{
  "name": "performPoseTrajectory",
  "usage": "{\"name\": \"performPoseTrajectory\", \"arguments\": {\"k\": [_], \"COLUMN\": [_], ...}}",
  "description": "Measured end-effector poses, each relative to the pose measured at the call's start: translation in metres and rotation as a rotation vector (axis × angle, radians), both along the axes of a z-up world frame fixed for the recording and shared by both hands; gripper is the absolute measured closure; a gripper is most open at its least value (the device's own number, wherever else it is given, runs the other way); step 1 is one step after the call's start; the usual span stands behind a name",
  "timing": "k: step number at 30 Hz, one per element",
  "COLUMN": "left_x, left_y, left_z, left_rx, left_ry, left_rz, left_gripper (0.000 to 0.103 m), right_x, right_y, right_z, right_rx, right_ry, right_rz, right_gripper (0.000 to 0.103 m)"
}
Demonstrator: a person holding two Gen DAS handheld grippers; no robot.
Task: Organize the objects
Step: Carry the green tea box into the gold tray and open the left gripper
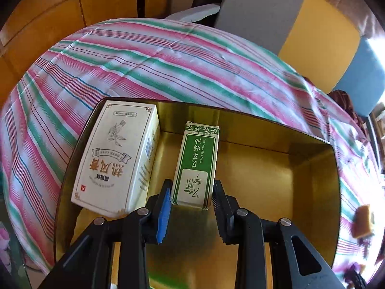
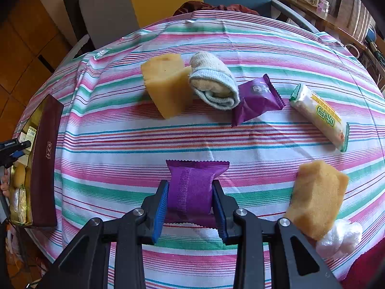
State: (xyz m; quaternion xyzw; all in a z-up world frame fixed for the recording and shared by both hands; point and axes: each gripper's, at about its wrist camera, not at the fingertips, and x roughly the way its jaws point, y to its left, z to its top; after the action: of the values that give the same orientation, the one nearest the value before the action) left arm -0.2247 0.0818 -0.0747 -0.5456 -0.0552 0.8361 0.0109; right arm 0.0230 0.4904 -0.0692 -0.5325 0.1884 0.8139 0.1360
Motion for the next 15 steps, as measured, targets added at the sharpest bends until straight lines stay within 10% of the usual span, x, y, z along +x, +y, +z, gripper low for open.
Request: {"name": "performPoseTrajectory", "arguments": {"k": [15], "left_x": [0.017], "left_y": [0.013], "left_z": [0.012], "left_rx": [-0.087], "left_ry": [0.084], "left_rz": [-0.091], "left_gripper": [0.065], "right_x": [-0.002], "right_y": [-0.001], "right_z": [-0.001], "right_rx": [0.008], "right_ry": [-0.004], "right_rz": [-0.001], "right_gripper": [0.068]}}
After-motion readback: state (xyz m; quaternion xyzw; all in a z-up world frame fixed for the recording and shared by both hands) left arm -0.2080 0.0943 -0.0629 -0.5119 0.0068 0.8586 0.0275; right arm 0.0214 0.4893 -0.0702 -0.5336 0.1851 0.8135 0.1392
